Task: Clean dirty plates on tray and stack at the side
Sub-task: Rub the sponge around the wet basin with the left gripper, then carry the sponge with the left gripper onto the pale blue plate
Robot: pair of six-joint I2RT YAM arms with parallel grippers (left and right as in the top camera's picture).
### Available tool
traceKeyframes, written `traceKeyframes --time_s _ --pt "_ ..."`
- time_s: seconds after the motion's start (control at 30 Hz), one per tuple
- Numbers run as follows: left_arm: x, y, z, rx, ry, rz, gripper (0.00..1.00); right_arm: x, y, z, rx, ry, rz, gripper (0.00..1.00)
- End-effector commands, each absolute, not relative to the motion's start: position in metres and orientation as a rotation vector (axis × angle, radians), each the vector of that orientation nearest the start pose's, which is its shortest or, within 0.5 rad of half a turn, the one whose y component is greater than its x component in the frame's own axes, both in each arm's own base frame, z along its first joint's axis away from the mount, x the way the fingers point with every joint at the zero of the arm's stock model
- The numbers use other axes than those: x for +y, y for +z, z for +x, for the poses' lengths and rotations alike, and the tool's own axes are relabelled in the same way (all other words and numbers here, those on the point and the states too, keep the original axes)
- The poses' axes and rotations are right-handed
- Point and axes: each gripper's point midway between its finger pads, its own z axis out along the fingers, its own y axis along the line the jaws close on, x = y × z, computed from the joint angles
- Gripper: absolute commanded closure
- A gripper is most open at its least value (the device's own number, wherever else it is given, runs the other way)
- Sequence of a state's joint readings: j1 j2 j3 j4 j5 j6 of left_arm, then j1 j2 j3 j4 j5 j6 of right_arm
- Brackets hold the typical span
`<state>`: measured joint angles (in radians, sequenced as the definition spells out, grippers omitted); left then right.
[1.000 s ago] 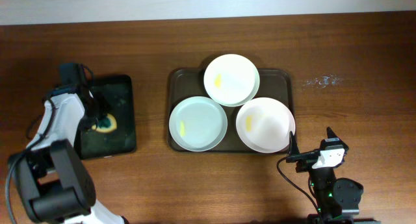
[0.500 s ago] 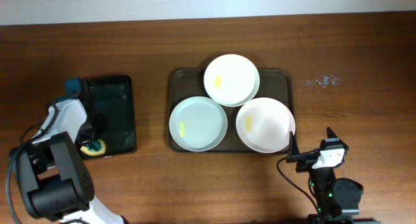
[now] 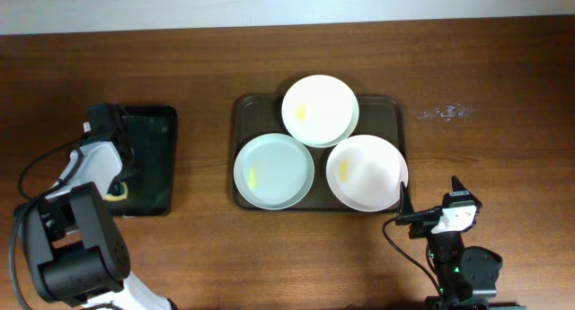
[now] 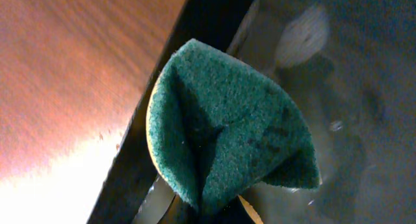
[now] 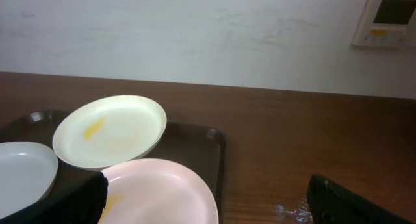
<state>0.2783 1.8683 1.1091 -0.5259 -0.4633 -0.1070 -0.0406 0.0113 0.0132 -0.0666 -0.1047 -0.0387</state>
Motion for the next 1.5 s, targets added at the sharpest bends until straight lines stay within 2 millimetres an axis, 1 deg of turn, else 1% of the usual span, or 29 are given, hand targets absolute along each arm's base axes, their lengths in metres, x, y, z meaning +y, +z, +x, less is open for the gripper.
traceKeyframes --time_s 0.0,0.1,0.17,0.27,0.33,0.37,0.43,0.47,0.5,0.53,0.6,0.67,0.73,0.77,0.8,0.83,0.9,0.97,1.0,1.1,1.13,1.17,1.27,1.3,1.33,1.37,1.4,1.43,1.47 --pt "0.184 0.028 0.351 2.726 0.717 -0.592 1.0 0.006 0.158 0.246 1.639 0.012 -0.075 0.02" --pt "0.16 0.036 0.37 2.712 0.466 -0.557 1.0 0.006 0.158 0.246 1.639 0.012 -0.075 0.02" --pt "0.147 0.055 0.379 2.664 0.343 -0.532 1.0 0.006 0.158 0.246 1.639 0.012 -0.075 0.02" --pt "0.142 0.143 0.394 2.413 0.282 -0.494 1.0 0.006 0.158 0.246 1.639 0.012 -0.075 0.02" --pt "0.133 0.177 0.404 2.301 0.21 -0.45 1.0 0.006 0.158 0.246 1.639 0.012 -0.075 0.02" --pt "0.12 0.176 0.413 2.29 0.11 -0.405 1.0 0.006 0.158 0.246 1.639 0.012 -0.075 0.02" --pt "0.121 0.131 0.416 2.356 0.1 -0.416 1.0 0.006 0.158 0.246 1.639 0.012 -0.075 0.02" --pt "0.121 0.097 0.419 2.414 0.088 -0.424 1.0 0.006 0.158 0.246 1.639 0.012 -0.075 0.02" --pt "0.12 0.091 0.424 2.413 0.067 -0.415 1.0 0.006 0.158 0.246 1.639 0.012 -0.075 0.02" --pt "0.121 0.11 0.429 2.367 0.074 -0.407 1.0 0.006 0.158 0.246 1.639 0.012 -0.075 0.02" --pt "0.123 0.181 0.434 2.19 0.104 -0.357 1.0 0.006 0.158 0.246 1.639 0.012 -0.075 0.02" --pt "0.12 0.244 0.425 2.031 0.123 -0.33 1.0 0.006 0.158 0.246 1.639 0.012 -0.075 0.02" --pt "0.141 0.208 0.417 2.101 0.25 -0.418 1.0 0.006 0.158 0.246 1.639 0.012 -0.075 0.02" --pt "0.149 0.176 0.418 2.15 0.295 -0.45 1.0 0.006 0.158 0.246 1.639 0.012 -0.075 0.02" --pt "0.151 0.131 0.423 2.239 0.297 -0.461 1.0 0.006 0.158 0.246 1.639 0.012 -0.075 0.02" --pt "0.151 0.127 0.423 2.249 0.298 -0.462 1.0 0.006 0.158 0.246 1.639 0.012 -0.075 0.02" --pt "0.148 0.183 0.424 2.12 0.285 -0.44 1.0 0.006 0.158 0.246 1.639 0.012 -0.075 0.01" --pt "0.131 0.269 0.406 1.918 0.224 -0.371 1.0 0.006 0.158 0.246 1.639 0.012 -0.075 0.02" --pt "0.137 0.265 0.405 1.921 0.26 -0.396 1.0 0.006 0.158 0.246 1.639 0.012 -0.075 0.02" --pt "0.148 0.144 0.423 2.208 0.282 -0.449 1.0 0.006 0.158 0.246 1.639 0.012 -0.075 0.02" --pt "0.148 0.132 0.423 2.251 0.299 -0.412 1.0 0.006 0.158 0.246 1.639 0.012 -0.075 0.02" --pt "0.148 0.145 0.424 2.227 0.316 -0.377 1.0 0.006 0.158 0.246 1.639 0.012 -0.075 0.02" --pt "0.134 0.25 0.417 1.968 0.267 -0.312 1.0 0.006 0.158 0.246 1.639 0.012 -0.075 0.01" --pt "0.133 0.259 0.414 1.946 0.269 -0.31 1.0 0.006 0.158 0.246 1.639 0.012 -0.075 0.02" --pt "0.135 0.239 0.417 1.998 0.265 -0.316 1.0 0.006 0.158 0.246 1.639 0.012 -0.075 0.02" --pt "0.137 0.167 0.425 2.189 0.248 -0.335 1.0 0.006 0.158 0.246 1.639 0.012 -0.075 0.02" --pt "0.137 0.131 0.425 2.281 0.24 -0.344 1.0 0.006 0.158 0.246 1.639 0.012 -0.075 0.02" --pt "0.136 0.104 0.424 2.352 0.232 -0.351 1.0 0.006 0.158 0.246 1.639 0.012 -0.075 0.02" --pt "0.136 0.101 0.422 2.364 0.23 -0.352 1.0 0.006 0.158 0.246 1.639 0.012 -0.075 0.02"
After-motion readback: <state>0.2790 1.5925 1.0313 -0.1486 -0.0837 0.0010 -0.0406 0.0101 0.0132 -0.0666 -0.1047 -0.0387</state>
